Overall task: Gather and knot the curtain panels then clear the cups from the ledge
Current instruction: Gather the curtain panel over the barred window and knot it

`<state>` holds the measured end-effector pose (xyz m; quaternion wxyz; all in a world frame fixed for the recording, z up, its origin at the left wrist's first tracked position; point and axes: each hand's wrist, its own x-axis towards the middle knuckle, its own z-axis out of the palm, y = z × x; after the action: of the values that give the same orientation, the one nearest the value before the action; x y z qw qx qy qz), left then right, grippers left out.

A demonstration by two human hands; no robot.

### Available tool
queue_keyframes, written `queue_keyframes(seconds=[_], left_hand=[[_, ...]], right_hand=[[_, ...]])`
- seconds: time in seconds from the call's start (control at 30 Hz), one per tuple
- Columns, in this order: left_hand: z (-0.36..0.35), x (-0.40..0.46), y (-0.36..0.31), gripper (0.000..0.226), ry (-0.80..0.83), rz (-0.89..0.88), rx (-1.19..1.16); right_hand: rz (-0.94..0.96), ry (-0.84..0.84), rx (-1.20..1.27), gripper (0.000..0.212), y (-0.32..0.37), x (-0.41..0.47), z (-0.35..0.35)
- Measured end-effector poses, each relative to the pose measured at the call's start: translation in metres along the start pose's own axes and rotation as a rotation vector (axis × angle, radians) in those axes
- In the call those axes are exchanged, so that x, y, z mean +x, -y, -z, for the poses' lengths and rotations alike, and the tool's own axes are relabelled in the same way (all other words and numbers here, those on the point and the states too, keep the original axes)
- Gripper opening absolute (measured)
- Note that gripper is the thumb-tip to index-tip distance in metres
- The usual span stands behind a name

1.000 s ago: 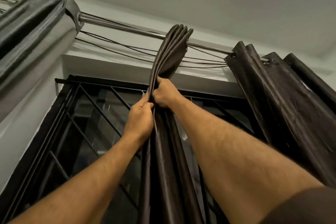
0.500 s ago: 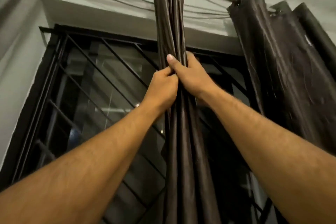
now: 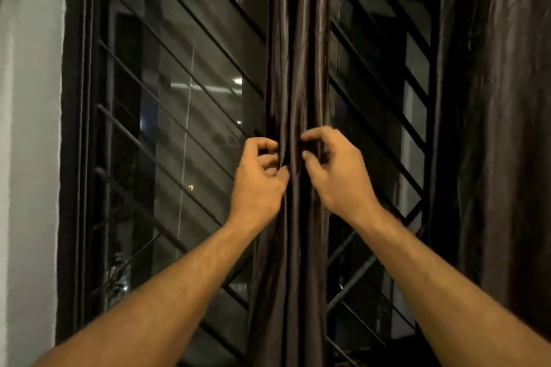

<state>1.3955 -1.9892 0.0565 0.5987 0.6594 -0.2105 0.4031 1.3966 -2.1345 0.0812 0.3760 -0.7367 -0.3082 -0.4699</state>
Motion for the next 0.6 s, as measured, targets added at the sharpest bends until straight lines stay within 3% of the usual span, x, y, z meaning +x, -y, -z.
queue_keyframes(seconds=[0.1,0.23,0.33,0.47,0.6], left_hand=[[0.003,-0.009,0.001,0.031,-0.087,0.005,0.125],[0.007,-0.005,0.000,0.020,-0.058,-0.055,0.194],[0.012,-0.010,-0.003,0.021,-0.047,-0.038,0.153],[0.009,-0.020,-0.010,0.028,-0.051,-0.090,0.123],[0.006,-0.016,-0.008,0.028,-0.097,-0.059,0.164]], right_hand=[[-0.133,-0.009,0.033,0.025,-0.001,-0.022,-0.010],[-0.187,-0.083,0.051,0.026,0.002,-0.024,-0.014],[-0.179,-0.035,0.013,0.028,0.000,-0.026,-0.016],[-0.171,-0.001,0.023,0.011,0.001,-0.032,-0.017],[-0.186,0.099,0.130,0.021,0.005,-0.038,-0.013]])
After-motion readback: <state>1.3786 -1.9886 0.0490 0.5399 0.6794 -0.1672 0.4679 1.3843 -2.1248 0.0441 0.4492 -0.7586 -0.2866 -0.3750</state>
